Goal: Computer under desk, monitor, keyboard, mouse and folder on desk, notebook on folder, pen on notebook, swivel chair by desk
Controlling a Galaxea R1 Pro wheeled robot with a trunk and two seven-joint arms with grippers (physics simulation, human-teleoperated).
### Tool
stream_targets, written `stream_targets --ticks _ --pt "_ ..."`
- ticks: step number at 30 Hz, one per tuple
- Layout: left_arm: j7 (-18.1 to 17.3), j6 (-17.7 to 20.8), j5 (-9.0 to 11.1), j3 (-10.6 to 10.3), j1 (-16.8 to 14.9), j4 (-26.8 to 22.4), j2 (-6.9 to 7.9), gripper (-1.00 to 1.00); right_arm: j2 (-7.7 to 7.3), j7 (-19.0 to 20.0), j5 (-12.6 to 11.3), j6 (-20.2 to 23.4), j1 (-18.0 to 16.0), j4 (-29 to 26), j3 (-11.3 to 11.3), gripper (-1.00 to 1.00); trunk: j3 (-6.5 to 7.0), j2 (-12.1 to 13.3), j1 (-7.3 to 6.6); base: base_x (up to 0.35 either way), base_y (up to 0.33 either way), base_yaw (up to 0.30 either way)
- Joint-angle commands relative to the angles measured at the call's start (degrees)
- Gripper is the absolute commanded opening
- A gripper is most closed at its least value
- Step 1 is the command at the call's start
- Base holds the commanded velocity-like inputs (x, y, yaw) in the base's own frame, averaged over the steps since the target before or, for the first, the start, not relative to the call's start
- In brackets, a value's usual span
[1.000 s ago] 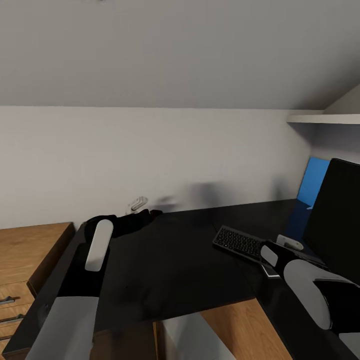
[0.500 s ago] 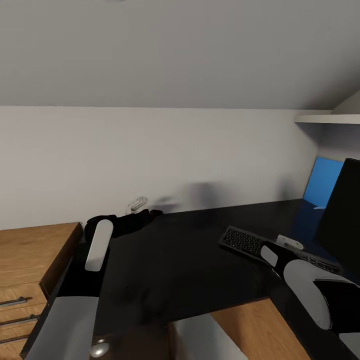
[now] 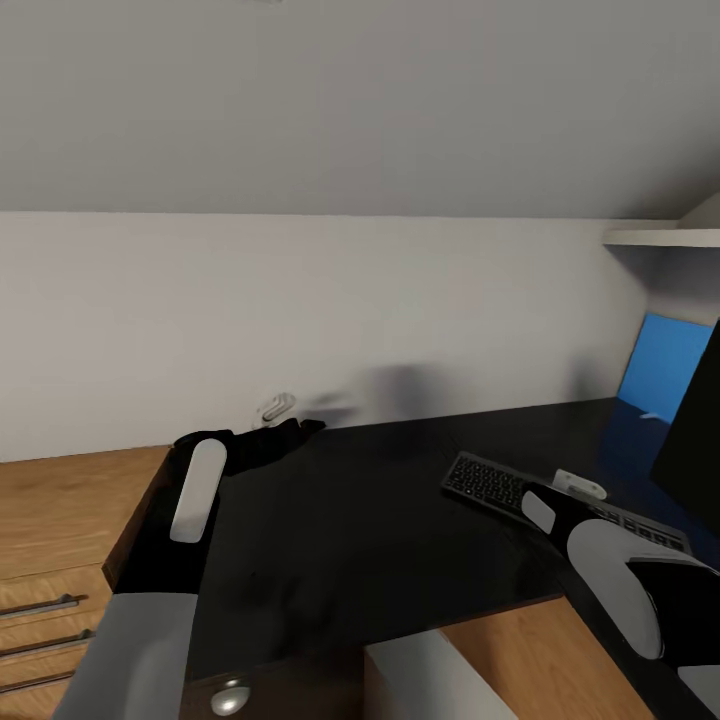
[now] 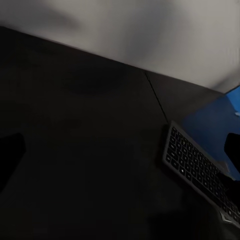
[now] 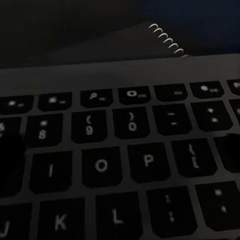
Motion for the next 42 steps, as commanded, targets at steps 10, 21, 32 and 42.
stream_targets --ticks 10,21,32,42 --pt "0.52 0.27 0.6 0.11 -0.05 0.03 -0.05 1.0 0.07 -0.05 -0.98 -0.05 0.01 0.74 -0.85 1.0 -0.07 -0.03 0.0 0.0 0.064 0.0" --pt "0.52 0.28 0.6 0.11 -0.05 0.03 -0.05 1.0 0.1 -0.03 -0.97 -0.14 0.01 0.74 -0.83 1.0 -0.07 -0.03 0.0 0.0 0.124 0.0" --pt "0.53 0.26 0.56 0.09 -0.05 0.03 -0.08 1.0 0.15 0.02 -0.9 -0.24 0.01 0.74 -0.83 1.0 -0.07 -0.03 0.0 0.0 0.018 0.0" --pt "0.61 0.28 0.52 0.02 -0.05 0.17 -0.13 1.0 0.09 0.06 -0.8 -1.3 0.01 0.74 -0.83 1.0 1.0 2.38 -1.32 0.0 0.0 0.0"
